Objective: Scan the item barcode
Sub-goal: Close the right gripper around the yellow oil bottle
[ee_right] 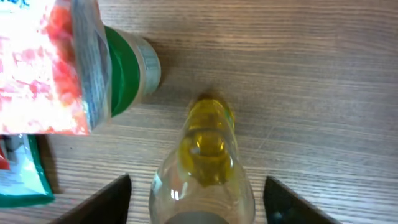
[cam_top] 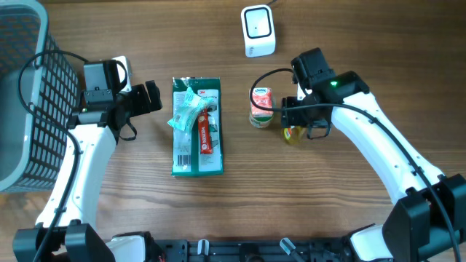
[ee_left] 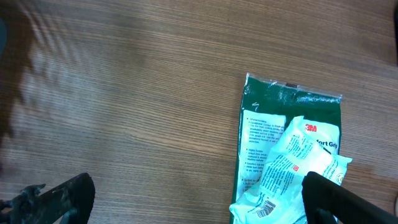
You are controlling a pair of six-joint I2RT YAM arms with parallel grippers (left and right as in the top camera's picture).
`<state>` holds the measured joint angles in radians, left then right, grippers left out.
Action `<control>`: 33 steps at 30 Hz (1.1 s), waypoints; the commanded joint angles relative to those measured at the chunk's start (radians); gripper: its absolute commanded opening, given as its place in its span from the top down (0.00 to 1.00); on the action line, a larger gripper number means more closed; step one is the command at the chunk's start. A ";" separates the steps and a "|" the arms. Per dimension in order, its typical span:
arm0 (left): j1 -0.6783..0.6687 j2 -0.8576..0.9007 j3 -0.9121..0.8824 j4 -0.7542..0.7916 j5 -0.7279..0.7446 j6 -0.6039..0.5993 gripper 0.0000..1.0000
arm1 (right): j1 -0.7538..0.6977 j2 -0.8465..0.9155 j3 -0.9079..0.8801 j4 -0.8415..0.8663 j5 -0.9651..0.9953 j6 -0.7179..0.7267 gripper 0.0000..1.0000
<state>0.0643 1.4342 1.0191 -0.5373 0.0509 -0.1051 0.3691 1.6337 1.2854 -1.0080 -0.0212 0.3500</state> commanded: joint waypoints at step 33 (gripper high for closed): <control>-0.003 -0.014 0.015 0.002 0.005 0.023 0.00 | -0.006 0.012 -0.051 0.043 -0.002 0.004 0.24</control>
<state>0.0643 1.4342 1.0191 -0.5373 0.0509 -0.1051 0.3649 1.6344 1.2480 -0.9833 -0.0219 0.3408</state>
